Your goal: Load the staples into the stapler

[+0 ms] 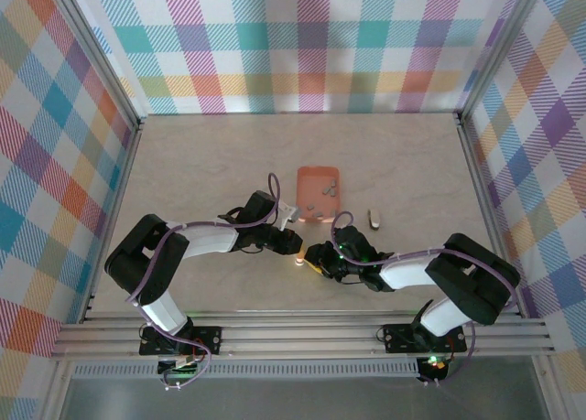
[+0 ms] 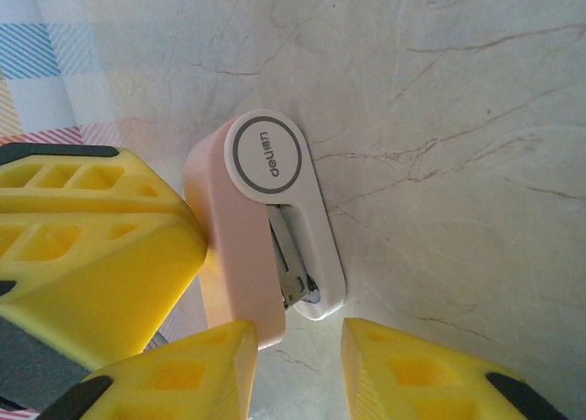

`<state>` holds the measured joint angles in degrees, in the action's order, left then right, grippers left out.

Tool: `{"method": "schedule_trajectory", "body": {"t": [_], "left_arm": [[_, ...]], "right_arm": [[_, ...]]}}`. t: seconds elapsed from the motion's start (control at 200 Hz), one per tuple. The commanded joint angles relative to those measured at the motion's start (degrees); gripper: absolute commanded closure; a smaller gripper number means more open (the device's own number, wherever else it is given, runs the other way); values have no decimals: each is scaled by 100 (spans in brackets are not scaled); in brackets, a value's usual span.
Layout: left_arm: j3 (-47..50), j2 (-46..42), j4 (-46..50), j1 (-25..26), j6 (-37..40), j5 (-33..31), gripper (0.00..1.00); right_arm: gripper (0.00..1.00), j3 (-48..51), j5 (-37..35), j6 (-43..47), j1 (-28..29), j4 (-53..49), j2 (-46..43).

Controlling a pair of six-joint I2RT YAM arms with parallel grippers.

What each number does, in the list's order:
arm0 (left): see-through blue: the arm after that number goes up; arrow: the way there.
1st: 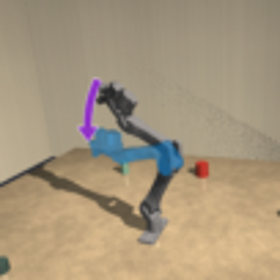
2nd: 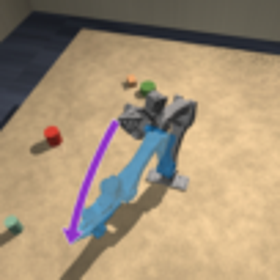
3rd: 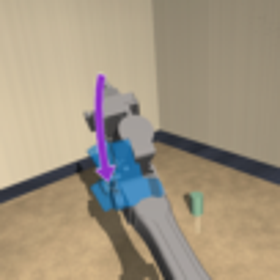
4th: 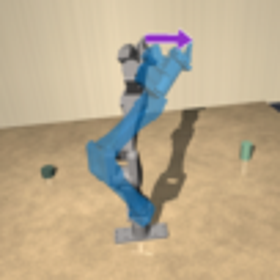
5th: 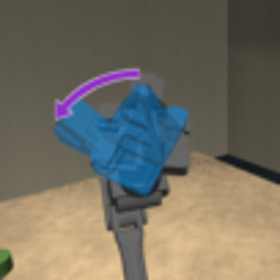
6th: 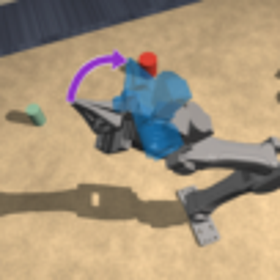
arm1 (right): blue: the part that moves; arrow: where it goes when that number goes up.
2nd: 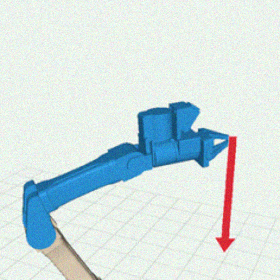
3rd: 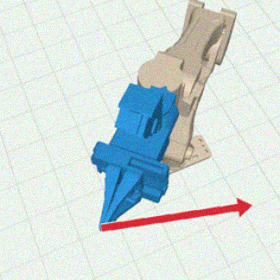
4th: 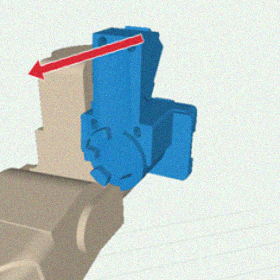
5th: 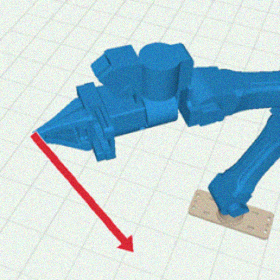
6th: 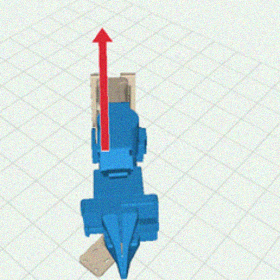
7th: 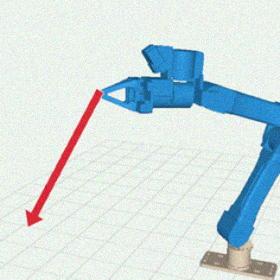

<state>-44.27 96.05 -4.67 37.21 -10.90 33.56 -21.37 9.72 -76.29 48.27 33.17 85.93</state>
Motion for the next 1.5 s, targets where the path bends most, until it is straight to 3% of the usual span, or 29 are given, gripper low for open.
{"method": "schedule_trajectory", "body": {"t": [0.0,0.28,0.795,1.14,1.495], "left_arm": [[311,563,501,190,8,-431,87],[305,574,486,190,6,-425,87],[325,544,511,190,17,-447,88],[301,543,544,190,31,-467,88],[280,530,555,190,26,-508,88]], "right_arm": [[68,1,120,33,24,340,-319],[68,-81,65,150,24,-206,-596],[68,-263,146,97,27,79,74],[76,-70,197,-46,33,102,676],[78,-63,40,-173,78,-730,665]]}}
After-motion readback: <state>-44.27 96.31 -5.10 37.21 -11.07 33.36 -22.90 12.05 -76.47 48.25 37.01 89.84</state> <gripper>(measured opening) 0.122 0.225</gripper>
